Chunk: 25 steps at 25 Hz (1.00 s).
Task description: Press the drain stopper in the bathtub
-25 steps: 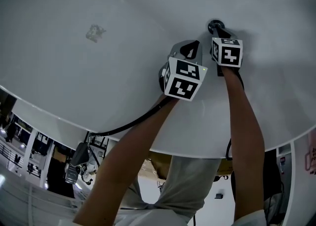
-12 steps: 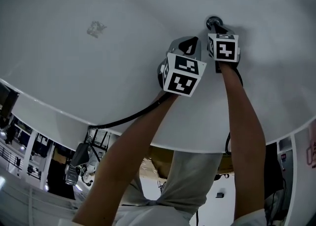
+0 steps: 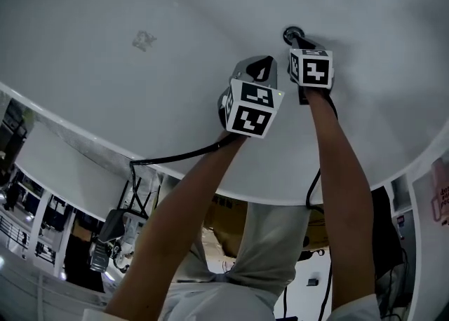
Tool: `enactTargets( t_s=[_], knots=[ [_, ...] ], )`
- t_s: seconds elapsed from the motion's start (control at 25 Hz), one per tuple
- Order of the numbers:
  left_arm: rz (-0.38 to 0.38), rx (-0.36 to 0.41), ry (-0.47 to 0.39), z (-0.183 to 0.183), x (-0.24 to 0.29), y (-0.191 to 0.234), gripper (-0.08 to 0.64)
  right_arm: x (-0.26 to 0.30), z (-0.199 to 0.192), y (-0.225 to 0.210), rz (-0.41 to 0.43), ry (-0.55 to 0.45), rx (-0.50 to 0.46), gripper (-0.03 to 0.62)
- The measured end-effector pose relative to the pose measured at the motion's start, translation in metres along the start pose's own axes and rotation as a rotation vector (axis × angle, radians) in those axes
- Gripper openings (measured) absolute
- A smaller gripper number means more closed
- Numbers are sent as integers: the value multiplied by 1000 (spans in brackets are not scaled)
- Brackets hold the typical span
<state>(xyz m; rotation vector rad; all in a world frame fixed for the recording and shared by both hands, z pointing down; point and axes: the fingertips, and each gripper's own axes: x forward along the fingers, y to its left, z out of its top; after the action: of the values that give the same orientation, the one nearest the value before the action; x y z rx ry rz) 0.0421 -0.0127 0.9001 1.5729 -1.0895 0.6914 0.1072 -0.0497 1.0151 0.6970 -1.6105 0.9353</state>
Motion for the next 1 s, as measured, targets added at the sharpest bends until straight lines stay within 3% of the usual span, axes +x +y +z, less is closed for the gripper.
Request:
enactTargets(
  t_s=[0.64,1.0],
  knots=[
    [13,41,-63,50,-103,-49,3,-151,20,7,26,-118,132,5],
    [1,147,-103,91,-182,-101,3,-255,21,15,32,-204,120,5]
  ],
)
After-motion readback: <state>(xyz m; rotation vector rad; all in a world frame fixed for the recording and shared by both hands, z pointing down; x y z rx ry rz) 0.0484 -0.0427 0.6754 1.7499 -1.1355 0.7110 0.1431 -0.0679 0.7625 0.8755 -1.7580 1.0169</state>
